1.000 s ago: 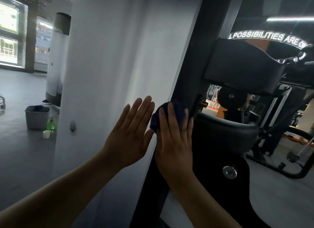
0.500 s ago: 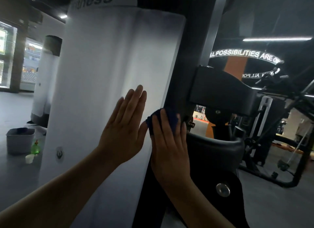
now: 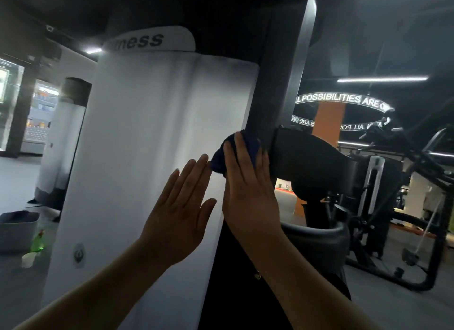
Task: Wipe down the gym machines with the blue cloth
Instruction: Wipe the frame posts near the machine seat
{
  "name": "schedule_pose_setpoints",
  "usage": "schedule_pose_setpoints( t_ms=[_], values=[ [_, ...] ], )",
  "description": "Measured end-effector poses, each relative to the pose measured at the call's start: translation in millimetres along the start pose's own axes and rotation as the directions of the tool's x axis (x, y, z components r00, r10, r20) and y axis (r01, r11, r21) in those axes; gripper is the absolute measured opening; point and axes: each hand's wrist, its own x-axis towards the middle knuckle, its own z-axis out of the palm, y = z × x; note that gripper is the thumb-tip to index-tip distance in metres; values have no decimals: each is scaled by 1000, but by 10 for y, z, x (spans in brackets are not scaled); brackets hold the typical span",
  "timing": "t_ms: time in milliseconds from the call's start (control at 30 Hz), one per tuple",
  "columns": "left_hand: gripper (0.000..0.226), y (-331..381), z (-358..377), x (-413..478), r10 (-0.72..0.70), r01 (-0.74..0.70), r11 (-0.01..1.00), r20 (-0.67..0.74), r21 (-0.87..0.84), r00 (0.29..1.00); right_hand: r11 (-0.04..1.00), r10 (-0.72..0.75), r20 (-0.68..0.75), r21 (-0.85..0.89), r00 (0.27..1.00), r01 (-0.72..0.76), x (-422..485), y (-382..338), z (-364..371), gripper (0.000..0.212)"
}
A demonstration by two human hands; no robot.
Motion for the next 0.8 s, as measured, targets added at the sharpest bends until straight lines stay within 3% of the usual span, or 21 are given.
schedule_pose_setpoints(
  t_ms=[133,233,300,400,500,667,800],
  values=[
    [67,-17,-113,331,-57,55,998,-35,-36,998,996,86,-31,10,996,-85,464,33,-65,85],
    [65,-82,-195,624,-123,121,990,-20,-69,992,995,96,8,18,995,-97,195,-15,-10,104],
    [65,-114,-174,662,-92,93,995,13,-32,996,998,62,30,8,998,-62,22,-29,20,112],
    [67,-112,-138,638,-60,60,998,32,12,998,999,37,12,2,999,-37,304,28,-33,97],
    [67,-100,-201,676,-50,50,999,34,16,998,994,106,-13,28,994,-106,748,105,-118,84],
    [65,-198,-305,919,-58,57,998,32,30,998,993,116,-17,24,993,-115,430,14,-85,96],
    [65,-246,-251,962,-37,36,999,33,33,999,996,88,-18,6,996,-88,653,57,-126,90]
  ],
)
